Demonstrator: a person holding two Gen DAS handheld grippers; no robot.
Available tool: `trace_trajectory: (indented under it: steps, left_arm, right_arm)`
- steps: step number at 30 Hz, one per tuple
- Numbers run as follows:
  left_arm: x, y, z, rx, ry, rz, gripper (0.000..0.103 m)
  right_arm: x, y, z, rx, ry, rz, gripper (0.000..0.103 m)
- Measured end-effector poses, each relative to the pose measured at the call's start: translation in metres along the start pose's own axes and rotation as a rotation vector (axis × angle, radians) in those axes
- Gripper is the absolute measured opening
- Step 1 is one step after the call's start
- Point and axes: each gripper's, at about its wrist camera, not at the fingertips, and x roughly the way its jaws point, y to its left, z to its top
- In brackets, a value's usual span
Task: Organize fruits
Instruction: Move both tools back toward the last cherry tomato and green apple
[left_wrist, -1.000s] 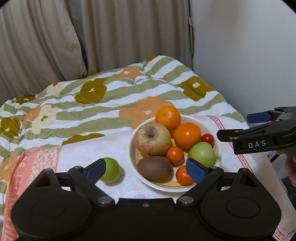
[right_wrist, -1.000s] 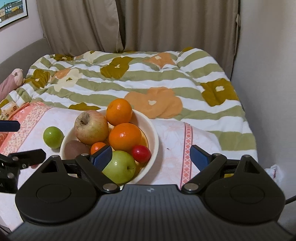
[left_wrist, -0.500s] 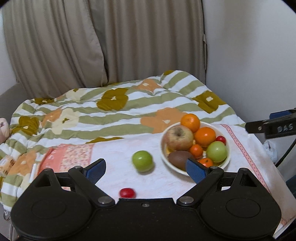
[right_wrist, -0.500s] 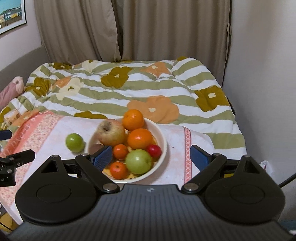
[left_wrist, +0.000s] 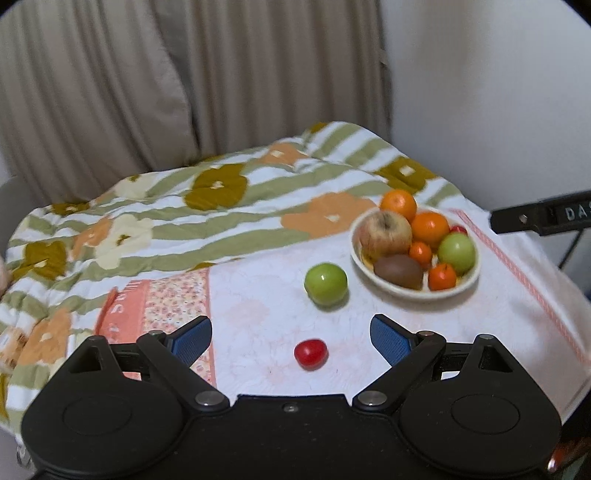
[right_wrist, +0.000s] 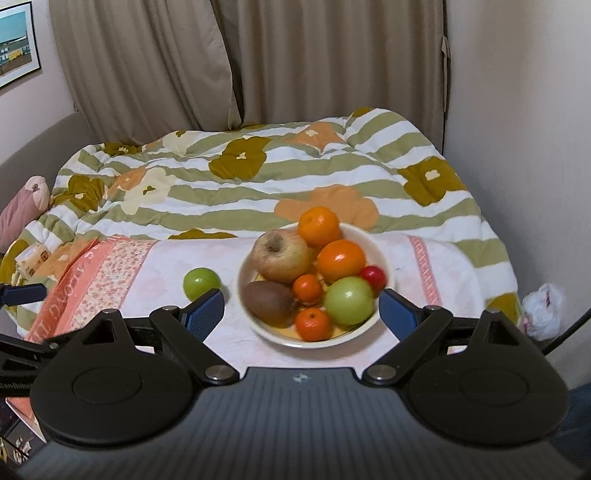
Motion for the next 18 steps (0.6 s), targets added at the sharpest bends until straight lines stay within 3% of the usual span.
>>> trace_trajectory:
  steps: [10,18]
  left_arm:
    - [0.069,0.021,-0.027,0.231,0.048,-0.163,0.077]
    - [0.109,0.019,-0.034,0.332,0.098,-0.261,0.068]
  right_arm:
    - [0.047,0.047,-0.034,0.071,0.023,-0.02,0.103]
    - [0.08,0.074,-0.05,0.092,0.052,-0.019,0.103]
